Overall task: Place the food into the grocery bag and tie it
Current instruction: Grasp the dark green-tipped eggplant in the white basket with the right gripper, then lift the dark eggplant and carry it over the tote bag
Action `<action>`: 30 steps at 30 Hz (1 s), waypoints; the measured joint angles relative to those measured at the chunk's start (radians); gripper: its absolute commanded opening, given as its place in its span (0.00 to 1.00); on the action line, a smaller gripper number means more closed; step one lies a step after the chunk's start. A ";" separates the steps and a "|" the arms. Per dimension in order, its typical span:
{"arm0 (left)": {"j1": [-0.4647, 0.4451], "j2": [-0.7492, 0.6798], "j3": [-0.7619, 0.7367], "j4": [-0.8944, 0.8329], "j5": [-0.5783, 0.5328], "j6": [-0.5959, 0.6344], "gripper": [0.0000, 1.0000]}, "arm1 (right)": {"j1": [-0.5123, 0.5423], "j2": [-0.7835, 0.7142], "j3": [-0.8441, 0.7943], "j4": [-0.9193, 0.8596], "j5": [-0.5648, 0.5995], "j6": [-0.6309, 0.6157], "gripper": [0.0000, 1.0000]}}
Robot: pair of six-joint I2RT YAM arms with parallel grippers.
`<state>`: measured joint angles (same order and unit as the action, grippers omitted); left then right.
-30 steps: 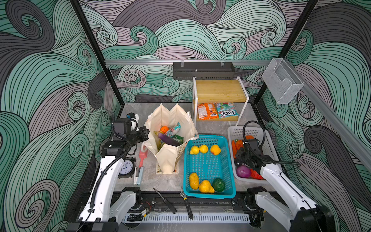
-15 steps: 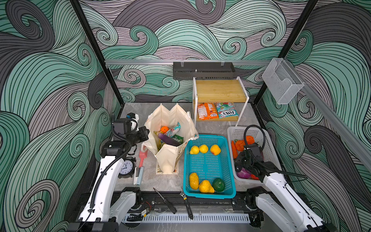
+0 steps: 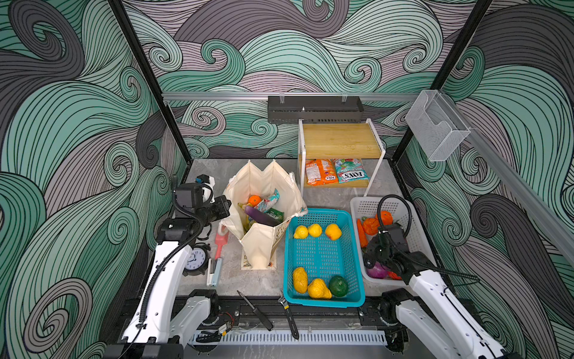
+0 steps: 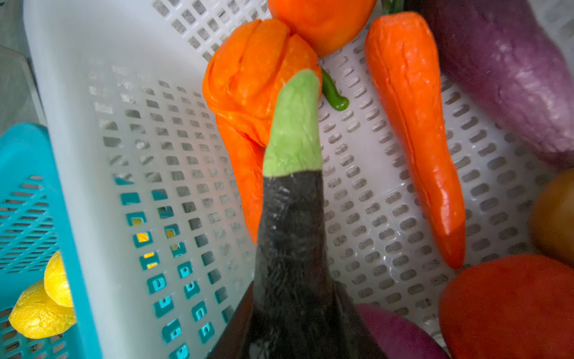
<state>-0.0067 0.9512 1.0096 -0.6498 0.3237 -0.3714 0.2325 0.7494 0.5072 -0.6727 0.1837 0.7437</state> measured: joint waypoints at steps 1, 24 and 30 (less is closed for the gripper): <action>0.000 0.000 0.000 0.000 0.000 0.000 0.00 | 0.000 0.011 0.025 -0.010 0.011 -0.008 0.23; 0.005 -0.007 -0.006 0.004 0.014 -0.006 0.00 | 0.550 0.410 0.767 0.061 0.079 -0.174 0.21; 0.005 -0.007 -0.012 0.012 0.018 -0.007 0.00 | 0.735 0.626 0.985 0.130 0.104 -0.246 0.22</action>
<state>-0.0017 0.9440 0.9977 -0.6376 0.3416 -0.3782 0.9672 1.3750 1.4921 -0.5426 0.2878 0.4976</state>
